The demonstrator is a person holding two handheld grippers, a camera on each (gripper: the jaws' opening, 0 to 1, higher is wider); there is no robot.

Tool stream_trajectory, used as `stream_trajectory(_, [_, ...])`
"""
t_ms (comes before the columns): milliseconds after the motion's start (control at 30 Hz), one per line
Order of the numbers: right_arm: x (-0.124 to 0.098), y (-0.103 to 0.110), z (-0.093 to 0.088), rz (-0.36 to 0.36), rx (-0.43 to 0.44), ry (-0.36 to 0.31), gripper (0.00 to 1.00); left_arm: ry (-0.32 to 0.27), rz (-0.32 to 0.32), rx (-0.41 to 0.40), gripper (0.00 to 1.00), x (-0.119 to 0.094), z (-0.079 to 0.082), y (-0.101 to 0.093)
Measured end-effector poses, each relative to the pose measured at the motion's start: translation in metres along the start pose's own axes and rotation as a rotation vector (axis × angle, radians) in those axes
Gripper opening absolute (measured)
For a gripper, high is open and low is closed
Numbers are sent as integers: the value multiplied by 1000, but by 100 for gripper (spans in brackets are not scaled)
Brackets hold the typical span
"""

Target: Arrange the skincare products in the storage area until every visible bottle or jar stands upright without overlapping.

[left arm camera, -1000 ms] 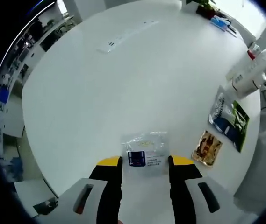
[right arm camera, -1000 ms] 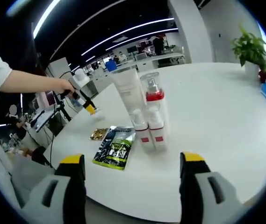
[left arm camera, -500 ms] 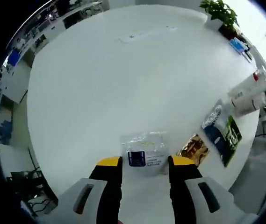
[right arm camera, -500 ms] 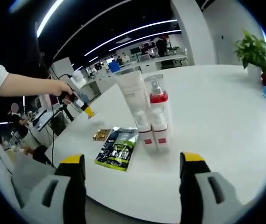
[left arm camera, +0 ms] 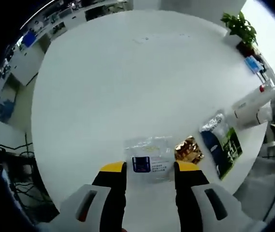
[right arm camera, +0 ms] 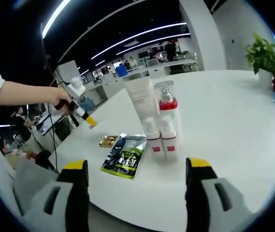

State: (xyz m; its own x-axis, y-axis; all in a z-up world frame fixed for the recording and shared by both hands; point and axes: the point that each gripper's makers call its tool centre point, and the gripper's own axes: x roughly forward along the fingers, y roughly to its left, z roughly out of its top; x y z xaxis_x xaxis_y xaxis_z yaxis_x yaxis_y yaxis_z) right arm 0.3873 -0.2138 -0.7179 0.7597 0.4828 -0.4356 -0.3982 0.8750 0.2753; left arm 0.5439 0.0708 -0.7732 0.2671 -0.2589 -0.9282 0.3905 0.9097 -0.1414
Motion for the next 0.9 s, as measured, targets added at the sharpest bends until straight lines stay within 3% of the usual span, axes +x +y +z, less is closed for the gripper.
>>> stream_trajectory(200, [0, 4, 1, 15, -7, -5, 83, -42, -26, -124, 37, 2, -16, -20])
stream_trajectory(467, [0, 6, 2, 28, -9, -6, 83, -60, 25, -128, 37, 1, -41, -35])
stream_trajectory(733, [0, 8, 2, 41, -16, -9, 82, -139, 27, -299, 36, -1, -58, -55])
stream_trajectory(900, [0, 9, 2, 46, -18, -10, 82, -153, 51, -319, 36, 1, -72, -65])
